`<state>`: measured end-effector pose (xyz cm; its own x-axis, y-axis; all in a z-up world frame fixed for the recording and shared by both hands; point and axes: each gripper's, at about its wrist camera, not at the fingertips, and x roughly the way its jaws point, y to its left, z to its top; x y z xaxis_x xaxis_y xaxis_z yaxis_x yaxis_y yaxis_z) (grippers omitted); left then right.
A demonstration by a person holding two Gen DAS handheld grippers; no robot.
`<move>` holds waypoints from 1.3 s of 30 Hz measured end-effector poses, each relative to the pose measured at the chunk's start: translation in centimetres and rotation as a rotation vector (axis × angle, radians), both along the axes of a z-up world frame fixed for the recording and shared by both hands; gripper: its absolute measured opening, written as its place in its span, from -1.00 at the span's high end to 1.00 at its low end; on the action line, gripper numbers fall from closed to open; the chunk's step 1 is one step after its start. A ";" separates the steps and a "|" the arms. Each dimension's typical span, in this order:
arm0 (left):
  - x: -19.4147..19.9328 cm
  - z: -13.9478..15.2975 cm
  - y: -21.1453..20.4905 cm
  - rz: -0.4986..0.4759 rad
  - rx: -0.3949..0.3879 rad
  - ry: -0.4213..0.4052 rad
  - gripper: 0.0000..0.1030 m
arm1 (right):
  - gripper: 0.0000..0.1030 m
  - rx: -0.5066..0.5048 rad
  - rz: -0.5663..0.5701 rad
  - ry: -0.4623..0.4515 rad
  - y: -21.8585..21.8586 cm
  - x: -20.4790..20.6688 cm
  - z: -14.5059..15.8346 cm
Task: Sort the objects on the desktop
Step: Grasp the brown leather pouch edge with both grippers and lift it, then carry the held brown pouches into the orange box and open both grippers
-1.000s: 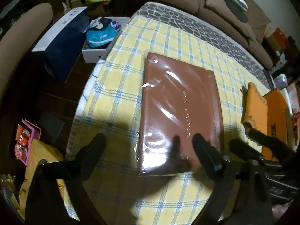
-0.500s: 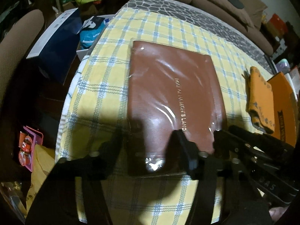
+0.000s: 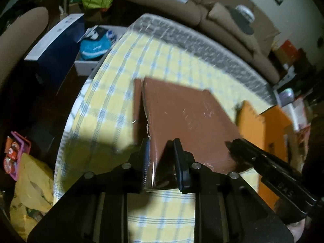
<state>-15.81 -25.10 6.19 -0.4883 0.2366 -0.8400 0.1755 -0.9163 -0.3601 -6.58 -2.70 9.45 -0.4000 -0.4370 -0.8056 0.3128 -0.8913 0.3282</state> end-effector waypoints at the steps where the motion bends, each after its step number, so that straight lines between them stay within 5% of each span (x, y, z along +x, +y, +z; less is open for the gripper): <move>1: 0.0 0.6 0.0 0.000 0.014 0.016 0.61 | 0.59 -0.009 -0.004 0.015 0.2 0.1 0.7; 11: 0.7 6.1 1.5 -0.035 0.219 0.189 0.62 | 0.64 -0.076 -0.044 0.103 3.9 0.6 5.0; 24: -0.3 8.0 9.1 -0.145 0.376 0.257 0.66 | 0.65 -0.100 -0.118 0.186 11.2 2.2 8.8; 39: -1.2 8.6 26.4 -0.371 0.346 0.301 0.66 | 0.65 -0.153 -0.305 0.219 25.2 3.6 9.8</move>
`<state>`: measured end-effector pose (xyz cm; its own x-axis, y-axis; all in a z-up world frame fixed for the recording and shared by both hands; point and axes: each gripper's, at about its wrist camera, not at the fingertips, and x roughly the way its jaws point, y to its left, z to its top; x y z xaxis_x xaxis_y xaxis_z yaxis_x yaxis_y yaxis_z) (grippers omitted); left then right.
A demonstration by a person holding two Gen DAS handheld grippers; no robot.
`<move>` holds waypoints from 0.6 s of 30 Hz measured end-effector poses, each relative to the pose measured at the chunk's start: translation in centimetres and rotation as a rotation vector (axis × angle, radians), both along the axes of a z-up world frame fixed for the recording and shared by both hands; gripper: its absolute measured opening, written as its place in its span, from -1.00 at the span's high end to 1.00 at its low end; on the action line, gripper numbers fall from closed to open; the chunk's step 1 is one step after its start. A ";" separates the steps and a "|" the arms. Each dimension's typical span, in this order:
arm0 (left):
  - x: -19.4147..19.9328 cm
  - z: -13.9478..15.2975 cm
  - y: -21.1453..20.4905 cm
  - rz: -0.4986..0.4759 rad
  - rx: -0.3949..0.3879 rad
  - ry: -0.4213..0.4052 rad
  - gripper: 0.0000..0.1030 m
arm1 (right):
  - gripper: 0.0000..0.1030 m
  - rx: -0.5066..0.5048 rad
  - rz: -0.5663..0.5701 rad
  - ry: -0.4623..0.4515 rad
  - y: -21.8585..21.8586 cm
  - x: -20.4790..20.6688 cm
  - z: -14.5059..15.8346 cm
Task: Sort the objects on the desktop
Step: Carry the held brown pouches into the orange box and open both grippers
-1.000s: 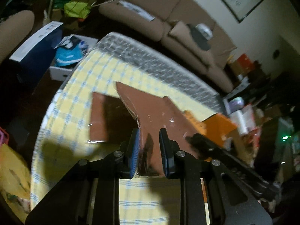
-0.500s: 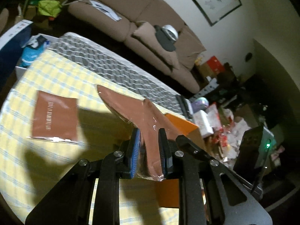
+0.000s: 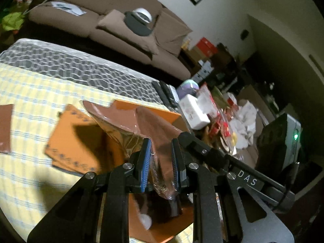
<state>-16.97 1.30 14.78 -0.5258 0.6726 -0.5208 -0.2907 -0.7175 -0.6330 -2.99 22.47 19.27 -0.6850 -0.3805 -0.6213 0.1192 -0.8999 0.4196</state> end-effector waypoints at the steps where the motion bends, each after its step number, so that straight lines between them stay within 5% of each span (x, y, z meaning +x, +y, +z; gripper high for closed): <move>1: 0.0 -0.2 1.0 -0.010 -0.013 0.003 0.66 | 0.65 0.000 -0.011 -0.002 0.9 0.0 -0.1; 18: -1.6 -5.8 6.8 -0.015 -0.276 -0.072 0.68 | 0.68 0.008 -0.146 -0.122 7.7 -1.7 -5.7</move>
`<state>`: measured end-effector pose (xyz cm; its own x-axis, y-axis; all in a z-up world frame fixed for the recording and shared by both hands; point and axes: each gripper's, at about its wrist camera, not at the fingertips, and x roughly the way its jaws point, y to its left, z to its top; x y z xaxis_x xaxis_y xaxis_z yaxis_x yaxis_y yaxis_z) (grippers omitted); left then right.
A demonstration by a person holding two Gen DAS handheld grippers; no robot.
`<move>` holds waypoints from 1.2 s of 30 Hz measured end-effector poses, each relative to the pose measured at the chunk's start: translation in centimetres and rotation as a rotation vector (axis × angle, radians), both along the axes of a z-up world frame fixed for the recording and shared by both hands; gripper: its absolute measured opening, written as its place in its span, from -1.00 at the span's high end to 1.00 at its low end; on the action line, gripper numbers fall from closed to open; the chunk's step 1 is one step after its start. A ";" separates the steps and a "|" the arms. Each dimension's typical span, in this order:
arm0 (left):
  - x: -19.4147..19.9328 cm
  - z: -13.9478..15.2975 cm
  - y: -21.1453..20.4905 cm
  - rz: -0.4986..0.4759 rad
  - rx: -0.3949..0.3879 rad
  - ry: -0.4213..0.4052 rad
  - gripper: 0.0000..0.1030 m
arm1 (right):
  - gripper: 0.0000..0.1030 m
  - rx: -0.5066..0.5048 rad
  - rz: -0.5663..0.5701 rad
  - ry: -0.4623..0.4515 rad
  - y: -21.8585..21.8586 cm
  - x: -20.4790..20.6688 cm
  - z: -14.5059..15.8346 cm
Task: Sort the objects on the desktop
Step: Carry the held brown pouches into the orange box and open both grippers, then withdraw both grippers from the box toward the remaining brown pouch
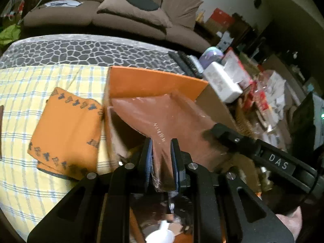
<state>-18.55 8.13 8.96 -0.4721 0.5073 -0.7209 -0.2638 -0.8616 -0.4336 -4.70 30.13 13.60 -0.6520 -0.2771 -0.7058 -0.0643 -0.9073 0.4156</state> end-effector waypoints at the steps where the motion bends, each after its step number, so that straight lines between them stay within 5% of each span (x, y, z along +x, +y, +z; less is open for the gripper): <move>1: 0.0 0.0 -0.1 0.005 -0.005 0.002 0.68 | 0.68 0.019 0.000 -0.012 -0.2 -0.1 -0.2; 5: 0.1 0.2 -1.0 0.025 0.004 -0.008 0.66 | 0.67 0.110 0.014 -0.084 -1.0 -0.6 -1.7; 8: 0.3 0.5 -1.4 0.035 -0.014 -0.011 0.44 | 0.62 0.124 0.001 -0.114 -1.0 -0.4 -2.3; 15: 1.0 2.8 -2.8 0.047 0.016 0.029 0.06 | 0.50 0.133 -0.033 -0.064 -0.2 0.4 -0.2; 23: 2.3 4.4 -6.4 0.095 -0.025 0.045 -0.47 | 0.08 0.117 -0.043 0.032 -1.0 1.2 3.4; 26: 2.7 4.2 -8.2 0.108 -0.057 0.031 -0.61 | -0.28 0.090 -0.025 0.075 -2.2 1.4 4.8; 28: 3.0 4.1 -9.7 0.125 -0.062 0.023 -0.64 | -0.47 0.074 -0.011 0.102 -3.5 1.5 5.7; 36: 4.2 4.1 -18.7 0.275 -0.091 0.023 -0.65 | -0.50 0.027 0.129 0.112 -10.9 0.9 6.2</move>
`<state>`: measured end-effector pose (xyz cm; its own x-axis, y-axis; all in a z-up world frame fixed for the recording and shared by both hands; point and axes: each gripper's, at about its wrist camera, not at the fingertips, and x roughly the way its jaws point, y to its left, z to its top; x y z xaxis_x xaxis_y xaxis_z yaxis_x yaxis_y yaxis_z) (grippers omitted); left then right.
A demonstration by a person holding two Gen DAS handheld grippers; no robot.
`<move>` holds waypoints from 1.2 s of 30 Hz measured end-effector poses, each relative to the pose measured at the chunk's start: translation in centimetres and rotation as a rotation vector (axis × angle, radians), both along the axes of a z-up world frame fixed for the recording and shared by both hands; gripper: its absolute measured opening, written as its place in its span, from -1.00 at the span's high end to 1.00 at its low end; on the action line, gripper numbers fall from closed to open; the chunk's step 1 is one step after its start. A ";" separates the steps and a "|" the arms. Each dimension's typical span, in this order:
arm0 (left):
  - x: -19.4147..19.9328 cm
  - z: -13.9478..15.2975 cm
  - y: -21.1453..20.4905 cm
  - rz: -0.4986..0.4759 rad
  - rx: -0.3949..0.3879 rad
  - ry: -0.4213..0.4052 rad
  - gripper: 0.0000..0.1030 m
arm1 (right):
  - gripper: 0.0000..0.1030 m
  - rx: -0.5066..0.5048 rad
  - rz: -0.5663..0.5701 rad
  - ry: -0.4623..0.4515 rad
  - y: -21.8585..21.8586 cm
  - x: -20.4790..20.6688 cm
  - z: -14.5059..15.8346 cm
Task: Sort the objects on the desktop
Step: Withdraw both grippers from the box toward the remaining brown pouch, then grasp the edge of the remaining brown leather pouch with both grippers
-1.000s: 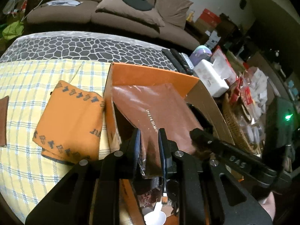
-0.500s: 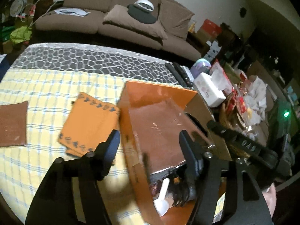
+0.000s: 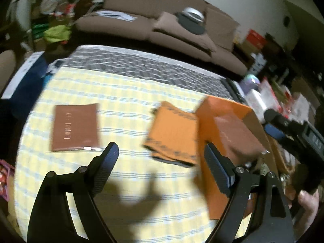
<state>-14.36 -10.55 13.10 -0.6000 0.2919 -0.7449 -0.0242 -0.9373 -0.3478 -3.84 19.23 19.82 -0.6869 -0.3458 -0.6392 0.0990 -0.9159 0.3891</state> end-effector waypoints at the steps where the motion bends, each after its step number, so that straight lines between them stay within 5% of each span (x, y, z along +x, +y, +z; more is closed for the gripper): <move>1: 0.0 -0.2 -1.5 0.028 0.004 -0.005 -0.65 | -0.50 0.005 0.021 -0.003 -1.2 -0.1 -0.1; 8: -0.2 -1.7 -8.7 0.139 0.011 -0.025 -0.65 | -0.50 0.048 0.137 -0.027 -8.5 -0.9 -1.7; 18: -0.5 -3.2 -13.1 0.192 -0.070 -0.050 -0.69 | -0.52 0.097 0.223 -0.083 -15.3 -2.1 -5.1; 26: -0.7 -4.9 -14.8 0.199 -0.118 -0.095 -0.94 | -0.98 0.168 0.234 -0.105 -18.2 -2.6 -7.5; 36: -1.3 -7.4 -16.1 0.211 -0.174 -0.149 -0.98 | -0.99 0.250 0.228 -0.136 -19.8 -3.6 -10.0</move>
<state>-15.68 -26.66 5.68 -0.5143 0.0322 -0.8570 0.2169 -0.9619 -0.1663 -7.45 -0.59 9.86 -0.5129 -0.3021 -0.8036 0.2746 -0.9446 0.1798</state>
